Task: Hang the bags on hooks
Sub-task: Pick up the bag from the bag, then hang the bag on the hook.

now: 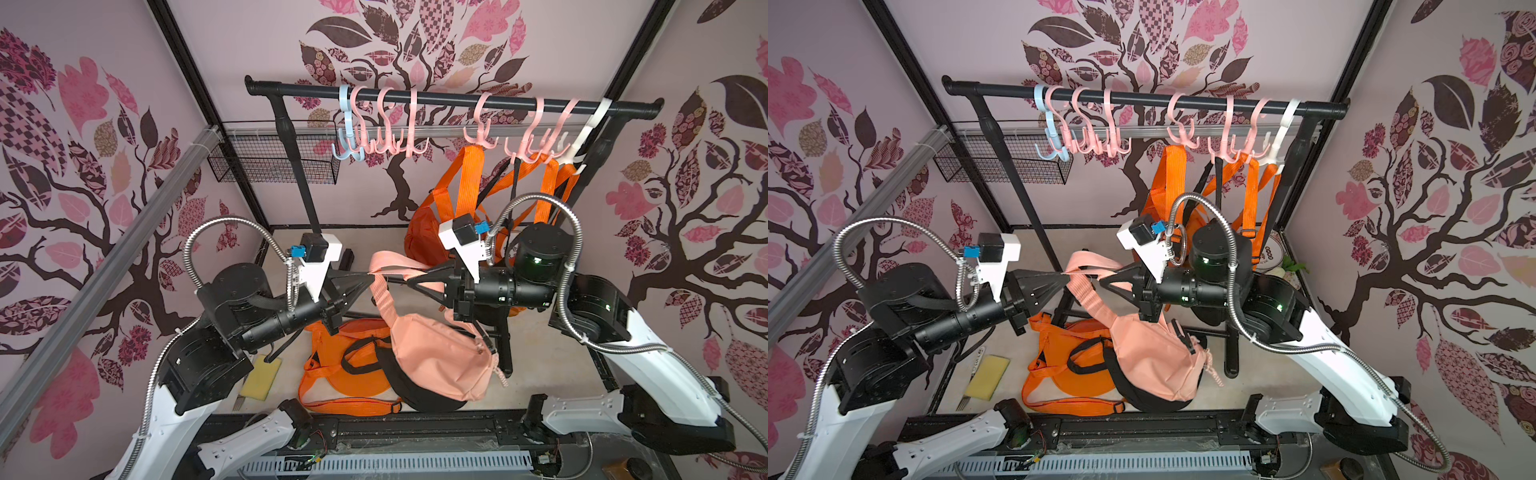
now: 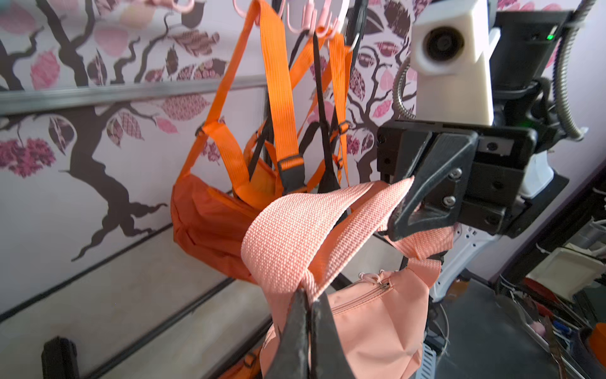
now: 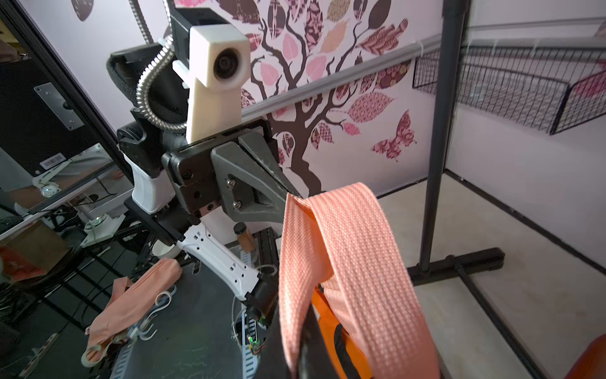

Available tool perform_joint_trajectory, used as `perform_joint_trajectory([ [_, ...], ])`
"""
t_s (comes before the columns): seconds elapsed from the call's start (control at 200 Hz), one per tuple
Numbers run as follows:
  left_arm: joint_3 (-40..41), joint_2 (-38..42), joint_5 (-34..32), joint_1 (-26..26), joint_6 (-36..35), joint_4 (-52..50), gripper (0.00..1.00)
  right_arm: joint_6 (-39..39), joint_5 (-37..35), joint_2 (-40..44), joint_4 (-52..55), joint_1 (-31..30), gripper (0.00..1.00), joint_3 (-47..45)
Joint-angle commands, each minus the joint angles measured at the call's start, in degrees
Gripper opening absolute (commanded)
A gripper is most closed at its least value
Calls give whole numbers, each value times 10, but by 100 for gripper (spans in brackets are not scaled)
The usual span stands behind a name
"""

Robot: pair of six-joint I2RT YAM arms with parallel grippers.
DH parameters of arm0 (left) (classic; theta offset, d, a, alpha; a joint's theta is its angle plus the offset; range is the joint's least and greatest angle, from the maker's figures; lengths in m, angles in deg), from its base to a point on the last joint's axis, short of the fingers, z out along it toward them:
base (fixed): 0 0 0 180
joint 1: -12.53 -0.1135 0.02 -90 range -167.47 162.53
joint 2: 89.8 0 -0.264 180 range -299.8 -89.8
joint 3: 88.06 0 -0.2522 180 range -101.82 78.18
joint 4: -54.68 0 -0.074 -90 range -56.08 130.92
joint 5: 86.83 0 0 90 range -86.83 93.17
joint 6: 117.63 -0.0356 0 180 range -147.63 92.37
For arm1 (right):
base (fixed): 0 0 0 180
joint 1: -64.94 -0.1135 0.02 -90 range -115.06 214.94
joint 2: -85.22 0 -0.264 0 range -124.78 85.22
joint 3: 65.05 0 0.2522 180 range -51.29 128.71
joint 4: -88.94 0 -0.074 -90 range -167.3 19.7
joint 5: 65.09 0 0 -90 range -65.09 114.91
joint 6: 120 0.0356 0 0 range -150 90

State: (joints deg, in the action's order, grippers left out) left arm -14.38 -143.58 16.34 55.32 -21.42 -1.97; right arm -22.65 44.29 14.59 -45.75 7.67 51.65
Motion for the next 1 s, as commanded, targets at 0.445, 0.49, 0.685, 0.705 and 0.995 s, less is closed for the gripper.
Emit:
perform_joint_trajectory([
  [0.445,-265,-203,-199,-13,-79,35,0,-121,-145,-195,20,8,0,430],
  [0.49,-282,-217,-214,-14,-87,45,0,-127,-154,-211,12,10,0,447],
  [0.685,-360,-285,-253,-21,-123,51,0,-82,-74,-256,-23,85,0,485],
  [0.705,-368,-292,-252,-23,-125,49,0,-66,-57,-257,-32,101,0,483],
  [0.995,-476,-384,-237,-40,-141,24,0,35,96,-300,-86,220,0,496],
])
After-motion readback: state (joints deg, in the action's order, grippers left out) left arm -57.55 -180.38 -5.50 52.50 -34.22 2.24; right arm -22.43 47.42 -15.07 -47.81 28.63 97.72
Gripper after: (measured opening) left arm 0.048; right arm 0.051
